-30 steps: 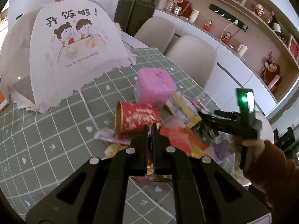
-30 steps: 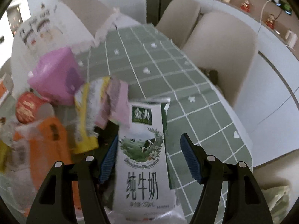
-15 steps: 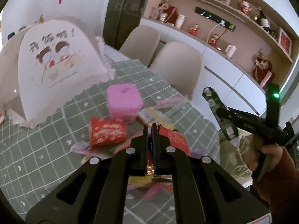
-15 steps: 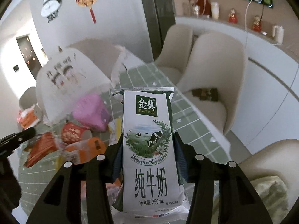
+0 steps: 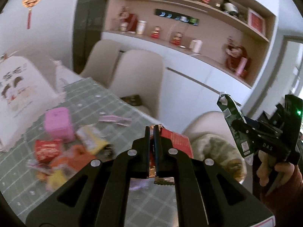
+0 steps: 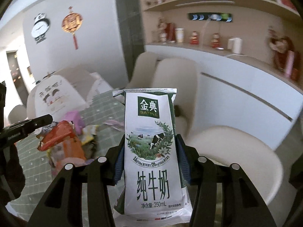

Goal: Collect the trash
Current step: 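Carry both items to the trash bin and release them inside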

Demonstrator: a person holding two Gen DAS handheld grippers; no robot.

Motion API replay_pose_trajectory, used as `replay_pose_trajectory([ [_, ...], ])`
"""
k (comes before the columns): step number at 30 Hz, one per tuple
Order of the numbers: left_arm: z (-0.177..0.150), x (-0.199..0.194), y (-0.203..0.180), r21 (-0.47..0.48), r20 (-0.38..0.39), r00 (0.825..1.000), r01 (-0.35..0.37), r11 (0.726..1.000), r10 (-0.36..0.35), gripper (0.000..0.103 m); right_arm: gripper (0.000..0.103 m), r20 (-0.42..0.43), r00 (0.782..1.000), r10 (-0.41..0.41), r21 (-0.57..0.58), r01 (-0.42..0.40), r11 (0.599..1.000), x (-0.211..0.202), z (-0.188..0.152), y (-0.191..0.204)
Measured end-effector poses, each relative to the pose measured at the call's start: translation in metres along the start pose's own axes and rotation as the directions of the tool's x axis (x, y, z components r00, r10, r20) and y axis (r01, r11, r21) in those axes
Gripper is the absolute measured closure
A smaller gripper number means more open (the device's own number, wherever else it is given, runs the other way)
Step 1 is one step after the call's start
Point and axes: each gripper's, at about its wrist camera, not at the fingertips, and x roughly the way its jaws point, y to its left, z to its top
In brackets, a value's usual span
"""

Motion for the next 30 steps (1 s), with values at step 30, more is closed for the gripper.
replay_pose_trajectory([
  [30,-0.056,0.100,-0.144,-0.013,-0.133,0.982,0.130,0.991,-0.130,0.064,0.056,0.070,0.993,-0.095,0.130,0.086,0.988,-0.040,-0.091,-0.129],
])
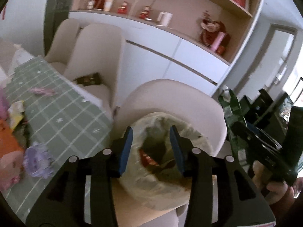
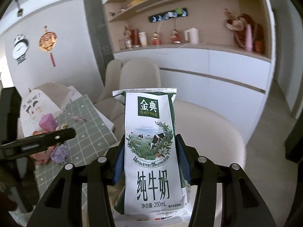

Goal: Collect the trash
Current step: 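Carry both items to the trash bin and release them inside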

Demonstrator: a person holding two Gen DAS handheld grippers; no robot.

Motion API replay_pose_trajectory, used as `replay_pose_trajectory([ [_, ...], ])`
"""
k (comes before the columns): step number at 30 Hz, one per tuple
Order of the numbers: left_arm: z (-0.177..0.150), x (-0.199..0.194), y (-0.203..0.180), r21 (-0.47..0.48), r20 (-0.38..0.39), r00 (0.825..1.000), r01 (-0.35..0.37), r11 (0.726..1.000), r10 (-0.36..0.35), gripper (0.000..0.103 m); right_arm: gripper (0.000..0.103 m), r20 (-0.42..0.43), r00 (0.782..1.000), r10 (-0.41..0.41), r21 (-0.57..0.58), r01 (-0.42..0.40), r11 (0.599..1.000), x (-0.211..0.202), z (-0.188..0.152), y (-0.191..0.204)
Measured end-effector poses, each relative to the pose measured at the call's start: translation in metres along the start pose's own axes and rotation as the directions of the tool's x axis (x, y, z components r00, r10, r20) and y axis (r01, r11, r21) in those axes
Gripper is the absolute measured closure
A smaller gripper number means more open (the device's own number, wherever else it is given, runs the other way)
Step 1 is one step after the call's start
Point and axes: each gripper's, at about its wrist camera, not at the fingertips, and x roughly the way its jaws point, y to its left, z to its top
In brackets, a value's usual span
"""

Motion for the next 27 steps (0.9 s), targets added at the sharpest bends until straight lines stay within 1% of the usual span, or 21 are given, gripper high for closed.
replay_pose_trajectory([
  [3,-0.008,-0.020,0.017,-0.027,0.015,0.998,-0.054,0.998,0.055,0.062,0.056,0.025,1.000,0.010,-0.044,-0.009,0.999,0.018,0.000,0.015],
  [5,-0.013,-0.031,0.025,-0.031,0.026,0.997,-0.077,0.997,0.078,0.060,0.056,0.032,0.999,0.006,-0.059,-0.005,0.998,0.031,0.000,0.023],
  [7,-0.020,-0.042,0.033,-0.034,0.034,0.994,-0.100,0.994,0.101,0.060,0.056,0.033,0.999,0.009,-0.048,-0.007,0.999,0.043,0.000,0.027],
  [10,-0.026,-0.050,0.045,-0.050,0.028,0.992,-0.118,0.992,0.119,0.060,0.055,0.014,0.999,0.042,-0.013,-0.042,0.999,0.058,-0.001,0.027],
  [12,-0.030,-0.054,0.054,-0.070,0.020,0.991,-0.130,0.989,0.132,0.060,0.046,-0.004,1.000,0.021,-0.019,-0.021,1.000,0.066,-0.003,0.031],
  [13,-0.033,-0.055,0.058,-0.077,0.017,0.991,-0.134,0.988,0.136,0.059,0.044,-0.005,1.000,0.019,-0.025,-0.019,1.000,0.067,-0.004,0.032],
  [18,-0.043,-0.057,0.071,-0.094,-0.001,0.989,-0.146,0.985,0.147,0.059,0.044,-0.007,1.000,0.016,-0.019,-0.016,1.000,0.066,-0.014,0.035],
  [24,-0.051,-0.057,0.084,-0.074,-0.018,0.989,-0.148,0.986,0.147,0.058,0.044,-0.012,1.000,0.015,0.017,-0.015,1.000,0.058,-0.025,0.035],
  [27,-0.051,-0.058,0.096,-0.073,-0.023,0.989,-0.148,0.986,0.147,0.058,0.044,-0.019,1.000,0.008,0.023,-0.007,1.000,0.054,-0.028,0.043],
])
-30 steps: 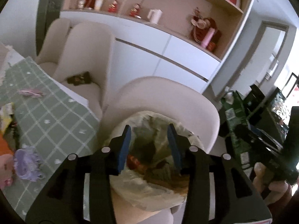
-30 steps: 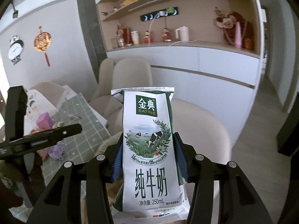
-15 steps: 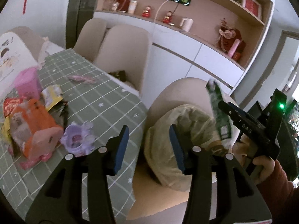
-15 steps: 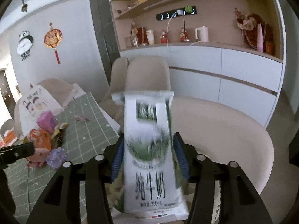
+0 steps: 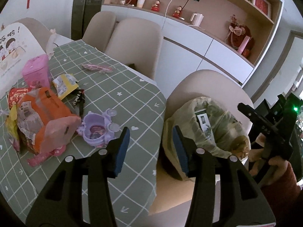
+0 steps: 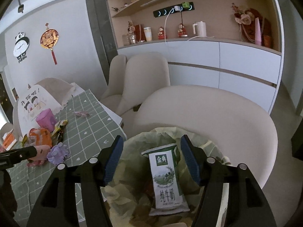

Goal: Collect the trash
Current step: 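Carry both items to the trash bin and release them inside, then grasp the red can with the left gripper while the right grasps a pink wrapper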

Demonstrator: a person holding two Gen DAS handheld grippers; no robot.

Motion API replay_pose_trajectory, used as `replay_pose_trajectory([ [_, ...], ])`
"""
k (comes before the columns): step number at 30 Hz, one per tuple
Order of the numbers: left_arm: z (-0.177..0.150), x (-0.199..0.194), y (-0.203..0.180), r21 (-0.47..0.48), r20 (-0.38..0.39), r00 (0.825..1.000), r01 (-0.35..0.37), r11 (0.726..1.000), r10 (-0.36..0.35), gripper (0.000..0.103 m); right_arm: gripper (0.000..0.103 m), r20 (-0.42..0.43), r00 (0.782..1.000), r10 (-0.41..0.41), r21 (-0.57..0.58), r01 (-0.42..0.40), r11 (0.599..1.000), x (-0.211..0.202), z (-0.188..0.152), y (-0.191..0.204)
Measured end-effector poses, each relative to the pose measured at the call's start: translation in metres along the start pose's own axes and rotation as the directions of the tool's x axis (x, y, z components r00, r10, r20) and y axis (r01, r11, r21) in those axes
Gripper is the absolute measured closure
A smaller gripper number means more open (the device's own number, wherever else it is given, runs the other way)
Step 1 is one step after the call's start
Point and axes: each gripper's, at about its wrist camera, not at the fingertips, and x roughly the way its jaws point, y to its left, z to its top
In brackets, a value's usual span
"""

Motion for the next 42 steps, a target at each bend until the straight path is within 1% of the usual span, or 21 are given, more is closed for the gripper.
replay_pose_trajectory([
  [4,0.004,-0.004,0.019,-0.009,0.013,1.000,-0.017,1.000,0.017,0.058,0.043,-0.010,1.000,0.000,-0.010,0.000,1.000,-0.001,0.002,0.015],
  [6,0.007,-0.006,0.031,-0.018,0.022,0.999,-0.030,0.999,0.031,0.058,0.043,-0.039,0.999,0.007,-0.017,-0.007,1.000,0.006,0.004,0.027],
  [9,0.012,-0.010,0.053,-0.030,0.031,0.998,-0.052,0.998,0.053,0.058,0.043,-0.051,0.998,0.024,-0.026,-0.026,0.999,0.016,0.007,0.043],
  [12,0.016,-0.017,0.076,-0.034,0.051,0.996,-0.078,0.996,0.080,0.058,0.043,-0.078,0.995,0.059,-0.041,-0.063,0.997,0.032,0.010,0.065],
  [16,0.023,-0.027,0.114,-0.035,0.062,0.993,-0.101,0.994,0.103,0.058,0.043,-0.094,0.994,0.055,-0.084,-0.063,0.994,0.060,0.014,0.106],
  [19,0.031,-0.033,0.145,-0.050,0.060,0.992,-0.108,0.993,0.111,0.058,0.043,-0.122,0.990,0.072,-0.087,-0.083,0.993,0.081,0.014,0.135],
  [21,0.035,-0.039,0.165,-0.067,0.069,0.990,-0.115,0.991,0.119,0.058,0.043,-0.141,0.989,0.051,-0.094,-0.065,0.993,0.092,0.011,0.152],
  [23,0.039,-0.045,0.186,-0.072,0.083,0.987,-0.133,0.988,0.139,0.057,0.043,-0.151,0.989,-0.001,-0.122,-0.017,0.992,0.100,0.007,0.168],
  [24,0.039,-0.048,0.195,-0.072,0.089,0.985,-0.143,0.987,0.149,0.057,0.043,-0.149,0.988,-0.046,-0.141,0.025,0.990,0.103,0.003,0.177],
  [25,0.038,-0.052,0.210,-0.075,0.092,0.983,-0.155,0.985,0.162,0.055,0.043,-0.151,0.986,-0.065,-0.148,0.042,0.988,0.104,0.001,0.181],
  [27,0.034,-0.054,0.228,-0.087,0.079,0.982,-0.166,0.982,0.173,0.054,0.043,-0.169,0.982,-0.081,-0.154,0.055,0.986,0.108,-0.004,0.188],
  [28,0.029,-0.055,0.241,-0.108,0.065,0.981,-0.174,0.979,0.181,0.054,0.043,-0.187,0.978,-0.096,-0.155,0.067,0.986,0.111,-0.007,0.191],
  [30,0.019,-0.057,0.254,-0.146,0.048,0.983,-0.169,0.975,0.178,0.054,0.043,-0.213,0.969,-0.123,-0.147,0.093,0.985,0.116,-0.011,0.192],
  [32,0.011,-0.057,0.260,-0.173,0.036,0.987,-0.147,0.974,0.156,0.054,0.043,-0.246,0.963,-0.112,-0.132,0.081,0.988,0.121,-0.014,0.191],
  [34,0.003,-0.057,0.261,-0.201,0.019,0.992,-0.120,0.972,0.126,0.054,0.043,-0.274,0.960,-0.067,-0.117,0.036,0.992,0.124,-0.016,0.190],
  [37,-0.006,-0.053,0.253,-0.219,0.010,0.996,-0.080,0.973,0.084,0.054,0.043,-0.290,0.956,-0.042,-0.118,0.007,0.993,0.127,-0.016,0.191],
  [38,-0.006,-0.052,0.250,-0.207,0.013,0.997,-0.075,0.975,0.080,0.053,0.043,-0.295,0.955,-0.029,-0.111,-0.004,0.994,0.128,-0.016,0.191],
  [40,-0.007,-0.047,0.238,-0.132,0.012,0.996,-0.089,0.987,0.091,0.053,0.043,-0.307,0.952,0.000,-0.101,-0.033,0.994,0.131,-0.018,0.192],
  [42,-0.006,-0.043,0.233,-0.085,0.005,0.994,-0.109,0.990,0.109,0.053,0.043,-0.335,0.942,0.000,-0.129,-0.046,0.991,0.134,-0.018,0.196],
])
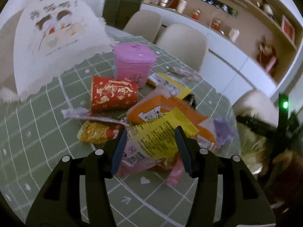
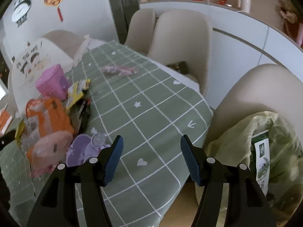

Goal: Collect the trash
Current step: 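Grasp the red can with the left gripper while the right grasps a pink wrapper, then carry the red can and pink wrapper to the bin and release them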

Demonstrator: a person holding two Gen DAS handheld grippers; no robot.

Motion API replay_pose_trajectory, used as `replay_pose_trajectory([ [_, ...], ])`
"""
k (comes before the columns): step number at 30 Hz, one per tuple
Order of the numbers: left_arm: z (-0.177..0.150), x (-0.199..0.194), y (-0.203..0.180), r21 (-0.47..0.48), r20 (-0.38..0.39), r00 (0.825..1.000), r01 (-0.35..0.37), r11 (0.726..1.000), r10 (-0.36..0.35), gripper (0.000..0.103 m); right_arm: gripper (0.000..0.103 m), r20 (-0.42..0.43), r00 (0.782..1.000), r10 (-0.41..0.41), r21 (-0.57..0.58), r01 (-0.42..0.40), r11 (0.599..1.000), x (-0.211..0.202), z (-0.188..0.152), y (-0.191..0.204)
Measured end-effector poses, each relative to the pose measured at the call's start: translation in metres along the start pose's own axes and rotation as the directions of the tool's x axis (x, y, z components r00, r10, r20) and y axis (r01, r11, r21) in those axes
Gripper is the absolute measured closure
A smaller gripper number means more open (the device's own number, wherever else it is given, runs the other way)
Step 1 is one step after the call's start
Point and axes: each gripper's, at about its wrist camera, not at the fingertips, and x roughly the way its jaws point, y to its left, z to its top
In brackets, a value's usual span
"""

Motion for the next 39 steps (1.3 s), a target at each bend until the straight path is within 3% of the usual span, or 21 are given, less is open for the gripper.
replay_pose_trajectory([
  [4,0.007,0.000,0.005,-0.016,-0.009,1.000,0.006,1.000,-0.006,0.053,0.043,-0.022,1.000,0.013,-0.115,-0.016,0.993,0.007,0.012,0.013],
  [9,0.036,-0.008,0.010,-0.044,0.026,0.999,0.033,0.998,-0.032,0.053,0.043,0.036,0.997,0.076,-0.222,-0.066,0.973,0.020,0.055,0.029],
  [16,0.068,0.000,0.012,-0.054,0.061,0.998,0.002,0.999,0.001,0.053,0.043,-0.001,0.992,0.123,-0.355,-0.115,0.928,0.087,0.129,0.062],
  [21,0.066,0.018,0.032,-0.065,0.019,0.999,-0.044,0.997,0.046,0.053,0.044,-0.046,0.994,0.094,-0.474,-0.105,0.874,0.141,0.152,0.087],
  [23,0.064,0.023,0.044,-0.086,0.003,0.998,-0.063,0.994,0.064,0.053,0.049,-0.053,0.995,0.087,-0.499,-0.102,0.861,0.154,0.153,0.093],
  [24,0.064,0.025,0.051,-0.097,-0.002,0.997,-0.074,0.993,0.074,0.053,0.052,-0.058,0.995,0.082,-0.503,-0.100,0.858,0.160,0.153,0.094],
  [29,0.064,0.029,0.067,-0.130,-0.005,0.995,-0.096,0.987,0.096,0.053,0.088,-0.108,0.987,0.116,-0.449,-0.153,0.880,0.173,0.158,0.093],
  [34,0.065,0.037,0.074,-0.146,-0.009,0.996,-0.093,0.985,0.093,0.053,0.093,-0.099,0.986,0.132,-0.312,-0.157,0.937,0.142,0.150,0.079],
  [39,0.065,0.049,0.085,-0.215,-0.032,0.997,-0.074,0.974,0.068,0.053,0.094,-0.073,0.981,0.177,-0.208,-0.189,0.960,0.096,0.125,0.058],
])
